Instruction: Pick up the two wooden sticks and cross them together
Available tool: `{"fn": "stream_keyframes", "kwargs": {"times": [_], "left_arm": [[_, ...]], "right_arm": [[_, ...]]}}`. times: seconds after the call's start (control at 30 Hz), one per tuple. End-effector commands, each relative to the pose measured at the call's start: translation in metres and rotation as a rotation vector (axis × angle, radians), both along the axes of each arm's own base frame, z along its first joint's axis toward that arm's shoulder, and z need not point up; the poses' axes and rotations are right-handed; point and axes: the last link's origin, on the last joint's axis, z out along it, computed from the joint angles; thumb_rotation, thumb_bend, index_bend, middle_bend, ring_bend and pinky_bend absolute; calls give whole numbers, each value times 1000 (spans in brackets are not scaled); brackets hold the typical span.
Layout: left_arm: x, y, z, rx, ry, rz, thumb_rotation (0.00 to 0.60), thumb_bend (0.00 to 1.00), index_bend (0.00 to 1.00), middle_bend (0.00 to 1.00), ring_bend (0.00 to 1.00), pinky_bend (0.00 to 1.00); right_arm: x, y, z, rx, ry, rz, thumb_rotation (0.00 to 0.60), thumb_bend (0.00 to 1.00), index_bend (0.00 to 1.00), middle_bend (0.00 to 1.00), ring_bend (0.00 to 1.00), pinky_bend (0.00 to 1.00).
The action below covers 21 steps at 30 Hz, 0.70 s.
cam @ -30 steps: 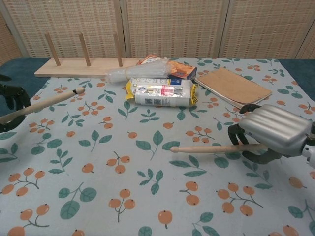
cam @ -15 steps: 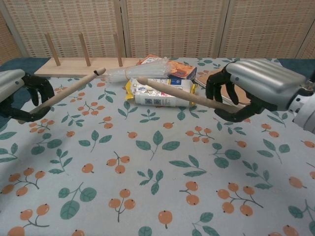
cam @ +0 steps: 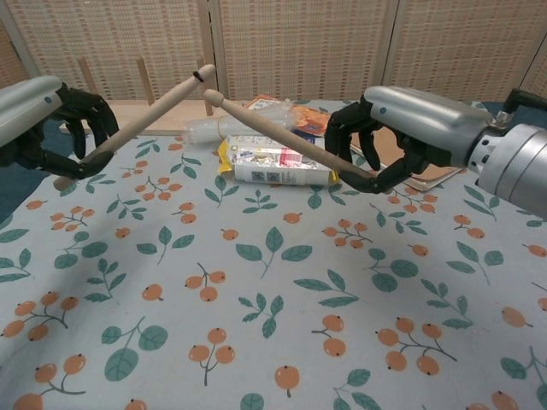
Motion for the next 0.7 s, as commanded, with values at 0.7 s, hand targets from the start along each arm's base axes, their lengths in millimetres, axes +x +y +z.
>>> {"fn": "stream_keyframes", "kwargs": {"times": [0.7], "left_arm": [[31, -24, -18, -76, 16, -129, 600, 591, 842, 845, 559, 196]], "right_arm": [[-11, -19, 28, 229, -43, 113, 600, 479, 931, 886, 589, 184]]}}
